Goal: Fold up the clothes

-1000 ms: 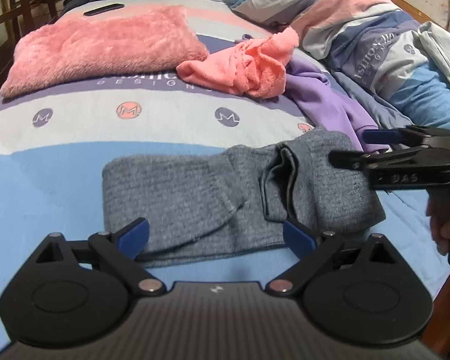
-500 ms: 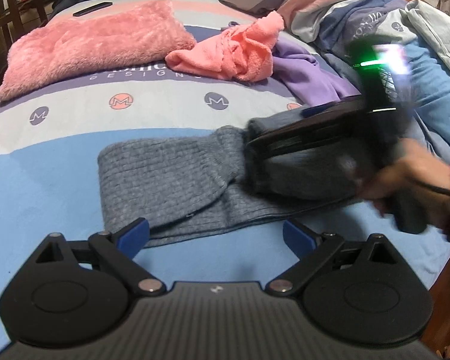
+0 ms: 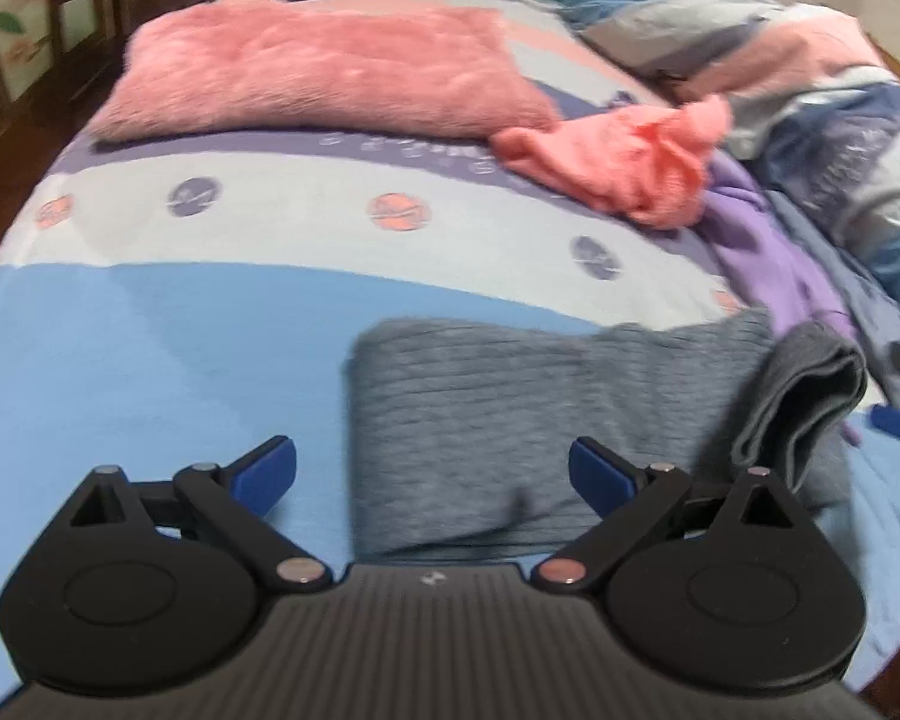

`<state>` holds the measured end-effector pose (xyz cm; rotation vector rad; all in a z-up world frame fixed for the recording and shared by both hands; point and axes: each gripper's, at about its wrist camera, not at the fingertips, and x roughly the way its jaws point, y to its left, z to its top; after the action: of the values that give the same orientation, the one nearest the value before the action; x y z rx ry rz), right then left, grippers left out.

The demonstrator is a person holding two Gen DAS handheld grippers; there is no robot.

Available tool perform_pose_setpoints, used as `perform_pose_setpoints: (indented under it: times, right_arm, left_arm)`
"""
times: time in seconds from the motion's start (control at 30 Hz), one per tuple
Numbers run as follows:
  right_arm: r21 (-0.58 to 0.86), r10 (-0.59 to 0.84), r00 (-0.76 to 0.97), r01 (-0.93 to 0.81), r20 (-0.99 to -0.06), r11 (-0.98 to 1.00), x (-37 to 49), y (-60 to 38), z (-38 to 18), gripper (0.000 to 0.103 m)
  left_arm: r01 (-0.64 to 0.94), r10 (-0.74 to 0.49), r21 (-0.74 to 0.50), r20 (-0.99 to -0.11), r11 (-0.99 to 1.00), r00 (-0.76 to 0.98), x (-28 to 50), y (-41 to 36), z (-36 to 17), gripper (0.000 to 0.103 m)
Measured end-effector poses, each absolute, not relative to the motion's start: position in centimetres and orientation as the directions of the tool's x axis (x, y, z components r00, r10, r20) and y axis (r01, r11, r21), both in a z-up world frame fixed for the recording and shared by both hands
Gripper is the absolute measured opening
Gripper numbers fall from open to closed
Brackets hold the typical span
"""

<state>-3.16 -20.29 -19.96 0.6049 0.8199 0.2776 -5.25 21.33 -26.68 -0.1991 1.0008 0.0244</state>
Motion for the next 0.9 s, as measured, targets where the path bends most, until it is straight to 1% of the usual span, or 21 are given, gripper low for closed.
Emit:
perform_pose_setpoints:
  times: [0.07, 0.13, 0.23, 0.27, 0.37, 0.43, 0.5, 0.57, 0.63, 0.7, 0.73, 0.77, 0.83, 0.9]
  right_arm:
    - [0.618, 0.466, 0.691, -0.035, -0.553, 0.786, -3.1, -19.9, -18.9, 0.097]
    - [0.551, 0.418, 0.706, -0.047, -0.572, 0.833, -2.6, -19.1, -17.9, 0.098]
    - [0.288, 0.237, 0.648, -0.028, -0.724, 0.957, -0.4, -16.5, -18.6, 0.097]
    - [0.219, 0.189, 0.622, -0.028, -0.76, 0.975, 0.4, -15.7, -19.4, 0.095]
    - [0.089, 0.148, 0.57, -0.131, -0.808, 0.987, 2.3, -12.5, -22.2, 0.095]
    - [-0.049, 0.088, 0.533, -0.238, -0.842, 0.97, 3.2, -9.7, -24.5, 0.103]
    - [-0.115, 0.054, 0.548, -0.269, -0.835, 0.956, 3.4, -8.6, -25.2, 0.103]
    - [-0.071, 0.079, 0.556, -0.244, -0.828, 0.967, 3.3, -9.3, -24.5, 0.101]
    - [0.004, 0.129, 0.573, -0.214, -0.809, 0.977, 2.3, -11.1, -23.2, 0.096]
    - [0.057, 0.159, 0.584, -0.19, -0.796, 0.98, 1.1, -12.9, -22.1, 0.095]
    - [0.083, 0.173, 0.589, -0.177, -0.79, 0.981, 0.4, -13.7, -21.6, 0.095]
    - [0.108, 0.189, 0.592, -0.17, -0.784, 0.98, -0.2, -14.5, -21.2, 0.095]
    - [0.16, 0.228, 0.593, -0.166, -0.772, 0.973, -1.7, -15.8, -20.2, 0.095]
    - [0.198, 0.255, 0.592, -0.162, -0.765, 0.967, -2.9, -16.8, -19.6, 0.095]
  left_arm:
    - [-0.144, -0.045, -0.141, -0.847, 0.979, 0.53, -5.1, 22.1, -27.2, 0.099]
    - [-0.175, -0.017, -0.127, -0.853, 0.976, 0.521, -4.9, 22.7, -27.6, 0.099]
    - [-0.232, 0.032, -0.102, -0.859, 0.967, 0.512, -4.6, 23.5, -28.0, 0.099]
    - [-0.25, 0.054, -0.085, -0.862, 0.964, 0.503, -4.4, 23.7, -28.1, 0.099]
    - [-0.289, 0.126, -0.024, -0.863, 0.957, 0.489, -4.3, 23.8, -28.2, 0.099]
    - [-0.303, 0.159, 0.008, -0.864, 0.953, 0.478, -4.3, 23.9, -28.2, 0.099]
    - [-0.295, 0.147, 0.001, -0.868, 0.955, 0.474, -4.4, 24.0, -28.2, 0.099]
    - [-0.232, 0.046, -0.086, -0.86, 0.969, 0.509, -4.5, 24.2, -28.1, 0.099]
    - [-0.155, -0.078, -0.189, -0.838, 0.97, 0.539, -4.4, 24.4, -28.1, 0.099]
    - [-0.091, -0.2, -0.294, -0.816, 0.952, 0.542, -3.9, 24.7, -28.8, 0.097]
    - [-0.073, -0.251, -0.339, -0.808, 0.938, 0.532, -3.6, 24.9, -29.3, 0.094]
    - [-0.087, -0.281, -0.376, -0.811, 0.923, 0.514, -3.1, 25.3, -30.3, 0.088]
    - [-0.12, -0.341, -0.446, -0.808, 0.887, 0.481, -2.2, 26.1, -32.1, 0.081]
    - [-0.175, -0.386, -0.531, -0.77, 0.829, 0.509, -2.2, 27.5, -33.3, 0.076]
